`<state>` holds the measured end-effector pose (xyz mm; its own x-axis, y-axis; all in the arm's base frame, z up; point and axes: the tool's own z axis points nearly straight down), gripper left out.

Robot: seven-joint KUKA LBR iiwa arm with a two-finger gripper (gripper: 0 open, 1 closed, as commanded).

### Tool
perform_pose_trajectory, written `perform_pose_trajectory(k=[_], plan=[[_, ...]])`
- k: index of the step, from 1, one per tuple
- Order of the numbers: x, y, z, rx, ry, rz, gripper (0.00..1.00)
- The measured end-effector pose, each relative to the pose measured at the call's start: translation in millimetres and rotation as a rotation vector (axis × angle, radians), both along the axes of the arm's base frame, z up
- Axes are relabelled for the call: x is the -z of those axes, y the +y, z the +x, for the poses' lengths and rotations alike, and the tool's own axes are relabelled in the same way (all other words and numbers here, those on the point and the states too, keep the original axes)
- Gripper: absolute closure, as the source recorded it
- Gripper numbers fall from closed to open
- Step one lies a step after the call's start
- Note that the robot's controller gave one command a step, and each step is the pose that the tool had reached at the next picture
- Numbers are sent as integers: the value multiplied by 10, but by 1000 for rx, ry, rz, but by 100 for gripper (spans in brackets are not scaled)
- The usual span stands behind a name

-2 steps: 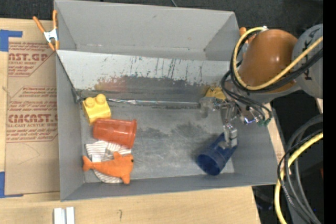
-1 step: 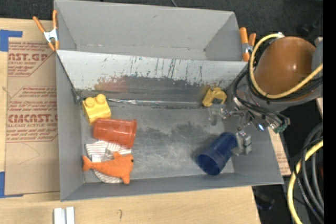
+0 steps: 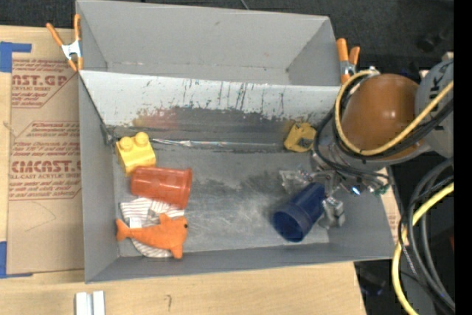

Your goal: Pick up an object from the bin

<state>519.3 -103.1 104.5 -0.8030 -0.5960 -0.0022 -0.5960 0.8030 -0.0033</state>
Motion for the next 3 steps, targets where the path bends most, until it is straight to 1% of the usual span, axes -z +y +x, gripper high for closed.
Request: perform_pose_trajectory(k=[1,2,3], plan=[[170,36,110,-186,3,3,100],[170,36,109,-186,4,3,100],[-361,131,160,-205,9,4,100]])
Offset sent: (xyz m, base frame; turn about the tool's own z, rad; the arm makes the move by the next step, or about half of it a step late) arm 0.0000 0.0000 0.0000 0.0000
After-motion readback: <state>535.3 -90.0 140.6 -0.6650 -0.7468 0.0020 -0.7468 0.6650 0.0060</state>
